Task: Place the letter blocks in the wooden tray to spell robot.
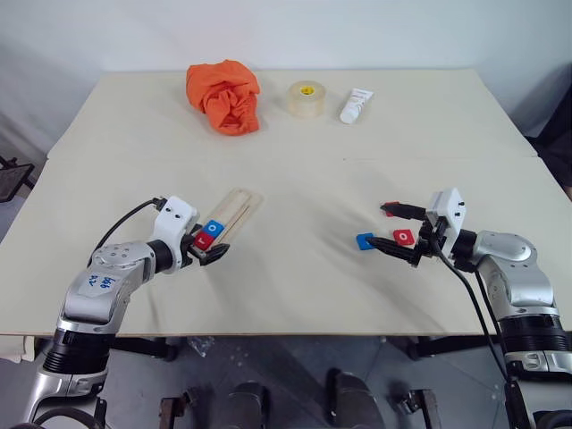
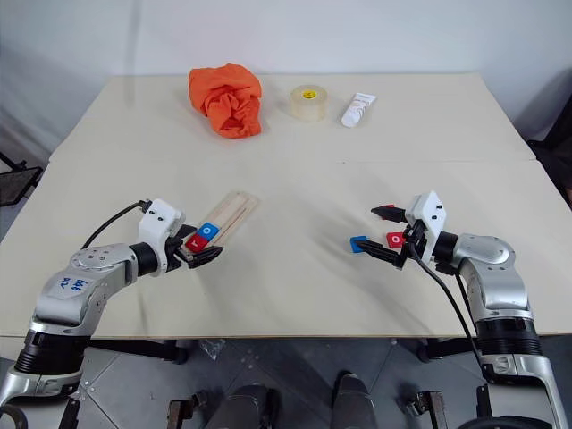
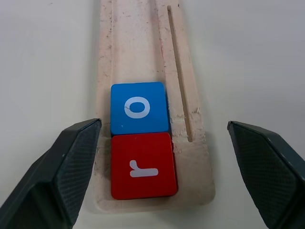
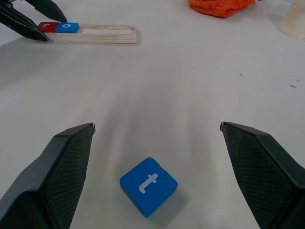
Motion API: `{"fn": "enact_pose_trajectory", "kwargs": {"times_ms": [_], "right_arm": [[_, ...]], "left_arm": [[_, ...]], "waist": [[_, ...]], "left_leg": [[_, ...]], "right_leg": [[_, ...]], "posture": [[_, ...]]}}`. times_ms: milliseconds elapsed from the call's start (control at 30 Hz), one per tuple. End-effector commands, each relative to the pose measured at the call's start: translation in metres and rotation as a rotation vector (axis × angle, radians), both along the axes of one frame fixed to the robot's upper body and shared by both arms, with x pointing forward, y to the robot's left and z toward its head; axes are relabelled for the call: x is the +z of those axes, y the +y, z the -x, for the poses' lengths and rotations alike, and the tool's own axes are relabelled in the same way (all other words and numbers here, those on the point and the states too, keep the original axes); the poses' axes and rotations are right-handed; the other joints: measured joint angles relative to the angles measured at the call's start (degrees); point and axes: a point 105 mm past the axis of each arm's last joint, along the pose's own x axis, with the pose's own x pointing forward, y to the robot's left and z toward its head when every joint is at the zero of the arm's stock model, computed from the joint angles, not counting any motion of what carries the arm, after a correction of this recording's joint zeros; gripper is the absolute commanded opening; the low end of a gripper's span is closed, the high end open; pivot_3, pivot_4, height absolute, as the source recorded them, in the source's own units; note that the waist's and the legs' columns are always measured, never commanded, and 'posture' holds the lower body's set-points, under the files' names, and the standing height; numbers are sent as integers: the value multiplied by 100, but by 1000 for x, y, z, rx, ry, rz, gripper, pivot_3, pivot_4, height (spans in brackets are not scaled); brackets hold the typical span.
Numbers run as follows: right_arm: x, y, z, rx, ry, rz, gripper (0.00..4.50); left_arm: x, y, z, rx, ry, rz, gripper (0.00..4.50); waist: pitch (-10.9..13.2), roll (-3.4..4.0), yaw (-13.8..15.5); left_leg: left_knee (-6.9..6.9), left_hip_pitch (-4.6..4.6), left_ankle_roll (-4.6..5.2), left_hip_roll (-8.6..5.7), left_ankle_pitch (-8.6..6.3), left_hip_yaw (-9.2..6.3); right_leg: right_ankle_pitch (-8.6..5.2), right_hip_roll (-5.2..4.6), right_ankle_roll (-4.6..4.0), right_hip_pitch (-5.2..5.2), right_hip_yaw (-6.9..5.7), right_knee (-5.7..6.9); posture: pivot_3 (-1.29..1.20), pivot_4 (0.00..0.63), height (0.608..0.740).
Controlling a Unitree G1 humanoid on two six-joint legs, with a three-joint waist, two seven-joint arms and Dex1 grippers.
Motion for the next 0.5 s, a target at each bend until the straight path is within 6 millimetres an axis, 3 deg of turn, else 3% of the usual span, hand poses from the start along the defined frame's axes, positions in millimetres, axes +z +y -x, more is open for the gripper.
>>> {"fn": "enact_pose_trajectory", "kwargs": {"times_ms": [33, 500], "right_arm": [[15, -5, 2, -7, -65, -3, 4416], [15, -7, 1, -13, -57, 9, 4416]], "left_arm": [[-2, 4, 0, 31, 4, -26, 4500], [13, 11, 0, 95, -28, -19, 4500]], "waist": [[0, 0, -2], [0, 0, -2]], "left_leg": [[0, 0, 0, 0, 0, 1], [2, 4, 0, 1, 0, 7]], "right_leg": [[0, 0, 0, 0, 1, 0], [0, 1, 0, 0, 6, 5]], "posture": [[0, 150, 740], [0, 150, 740]]}}
